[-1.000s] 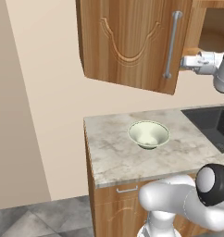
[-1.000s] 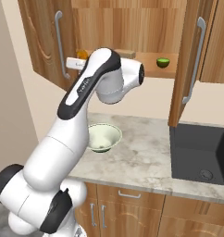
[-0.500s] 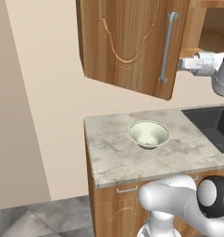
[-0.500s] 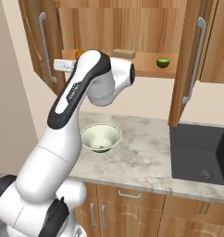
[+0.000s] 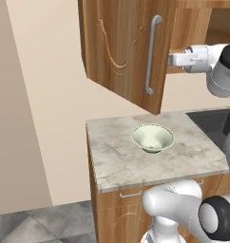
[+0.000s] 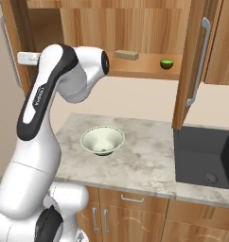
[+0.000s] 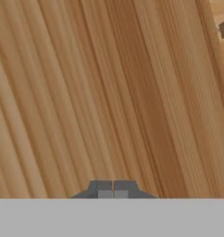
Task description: Open the cabinet. Pick the orange and kiwi from the cabinet and place them into the bowl. Then close the cabinet.
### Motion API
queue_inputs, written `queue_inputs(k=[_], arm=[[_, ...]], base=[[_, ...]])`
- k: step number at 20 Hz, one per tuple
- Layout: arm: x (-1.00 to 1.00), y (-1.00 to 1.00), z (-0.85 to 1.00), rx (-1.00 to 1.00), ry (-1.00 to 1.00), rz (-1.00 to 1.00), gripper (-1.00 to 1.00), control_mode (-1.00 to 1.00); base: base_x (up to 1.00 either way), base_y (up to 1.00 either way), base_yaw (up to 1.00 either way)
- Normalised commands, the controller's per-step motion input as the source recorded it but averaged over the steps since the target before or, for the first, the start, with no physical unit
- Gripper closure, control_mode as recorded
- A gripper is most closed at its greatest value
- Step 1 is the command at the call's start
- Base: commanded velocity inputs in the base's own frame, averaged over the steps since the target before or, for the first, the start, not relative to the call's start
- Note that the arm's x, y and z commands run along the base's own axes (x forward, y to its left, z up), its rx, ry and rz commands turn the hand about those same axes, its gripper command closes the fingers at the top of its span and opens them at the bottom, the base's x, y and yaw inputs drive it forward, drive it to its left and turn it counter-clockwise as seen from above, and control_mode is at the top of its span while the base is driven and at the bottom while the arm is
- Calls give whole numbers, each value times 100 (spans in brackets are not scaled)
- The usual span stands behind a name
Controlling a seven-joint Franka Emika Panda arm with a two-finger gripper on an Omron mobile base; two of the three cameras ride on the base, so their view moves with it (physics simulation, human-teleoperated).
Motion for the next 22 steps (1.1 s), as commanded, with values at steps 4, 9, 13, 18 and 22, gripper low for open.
queue_inputs(k=[4, 9, 13, 18, 22], arm=[[-25, 72, 12, -1, 0, 3, 100, -100], [-12, 55, 2, 0, 0, 1, 100, -100], [1, 41, 0, -1, 0, 0, 100, -100], [9, 22, 0, -1, 2, 0, 100, -100], [11, 2, -6, -2, 4, 0, 100, -100]], base=[[0, 0, 0], [0, 0, 0], [0, 0, 0], [0, 0, 0], [0, 0, 0]])
